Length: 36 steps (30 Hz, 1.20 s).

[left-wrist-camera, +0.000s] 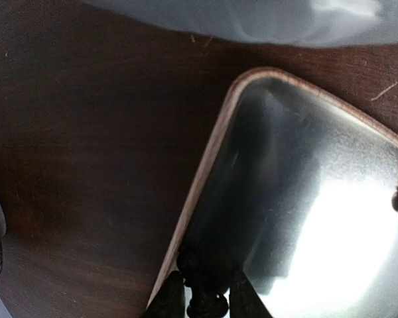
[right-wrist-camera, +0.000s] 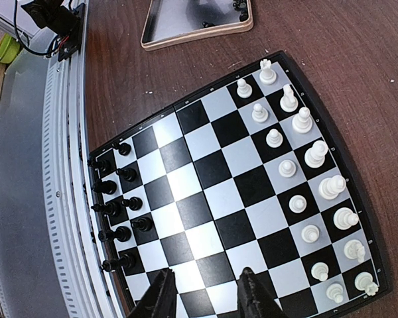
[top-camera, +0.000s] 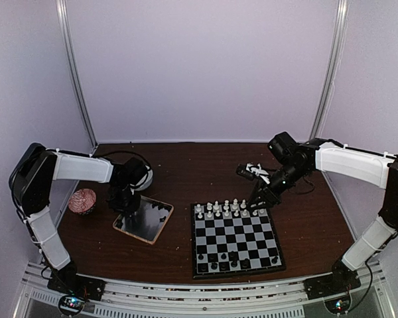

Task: Set up the chess pieces on the board
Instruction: Pick up the bishop from the storage box.

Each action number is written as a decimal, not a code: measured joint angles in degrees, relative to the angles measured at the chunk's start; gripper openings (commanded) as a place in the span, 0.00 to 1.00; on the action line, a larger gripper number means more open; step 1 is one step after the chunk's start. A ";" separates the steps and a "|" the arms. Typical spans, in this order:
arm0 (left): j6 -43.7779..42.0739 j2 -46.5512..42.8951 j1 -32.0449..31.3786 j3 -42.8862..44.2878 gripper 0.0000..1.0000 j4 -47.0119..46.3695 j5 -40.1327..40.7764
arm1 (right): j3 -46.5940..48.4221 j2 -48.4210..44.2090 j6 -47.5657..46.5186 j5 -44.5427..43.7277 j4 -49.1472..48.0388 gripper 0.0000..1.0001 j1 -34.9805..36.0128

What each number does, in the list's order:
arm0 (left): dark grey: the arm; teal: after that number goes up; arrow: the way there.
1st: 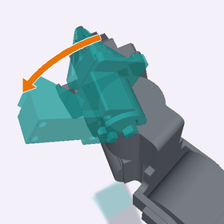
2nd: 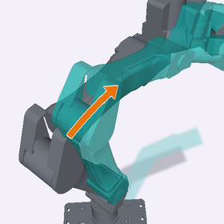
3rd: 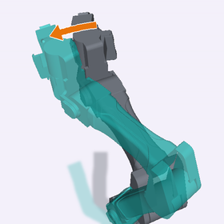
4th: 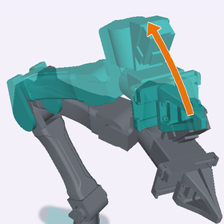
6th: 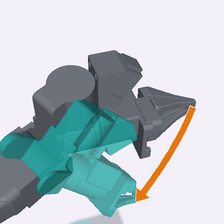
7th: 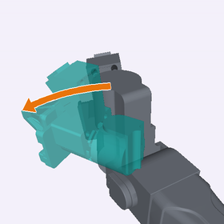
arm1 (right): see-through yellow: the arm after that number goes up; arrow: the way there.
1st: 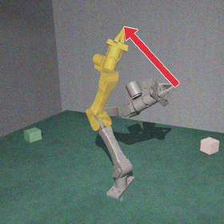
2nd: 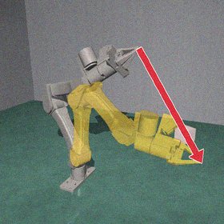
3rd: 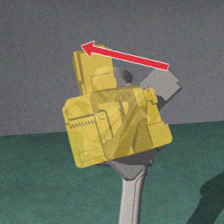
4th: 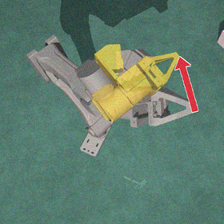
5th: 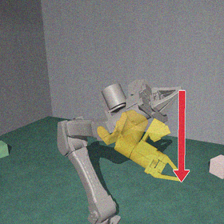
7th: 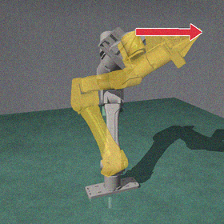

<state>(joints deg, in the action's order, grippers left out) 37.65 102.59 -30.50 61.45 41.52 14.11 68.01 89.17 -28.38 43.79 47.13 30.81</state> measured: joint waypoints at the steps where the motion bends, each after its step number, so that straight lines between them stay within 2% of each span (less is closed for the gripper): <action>1: 0.04 0.13 0.07 0.15 0.24 -0.09 -0.04 | 0.00 0.00 0.00 0.00 0.02 0.33 0.00; 7: 0.50 0.24 0.37 0.20 0.20 -0.74 -0.39 | 0.00 0.00 -0.24 0.00 0.04 0.33 0.00; 17: 1.07 -0.04 0.50 -0.42 0.27 -1.62 -1.38 | 0.04 0.42 -0.42 0.20 0.26 0.33 0.00; 33: 1.51 -1.62 0.52 -2.40 0.13 -2.45 -2.08 | 0.11 0.66 -0.42 0.37 0.92 0.32 0.00; 36: 1.49 -2.14 0.57 -2.95 0.12 -2.43 -2.34 | 0.13 0.66 -0.42 0.39 0.94 0.33 0.00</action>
<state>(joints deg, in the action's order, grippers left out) 39.13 100.44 -29.93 58.50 39.09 11.77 68.14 89.82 -28.80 44.18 48.07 30.81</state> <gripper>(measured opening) 0.168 0.326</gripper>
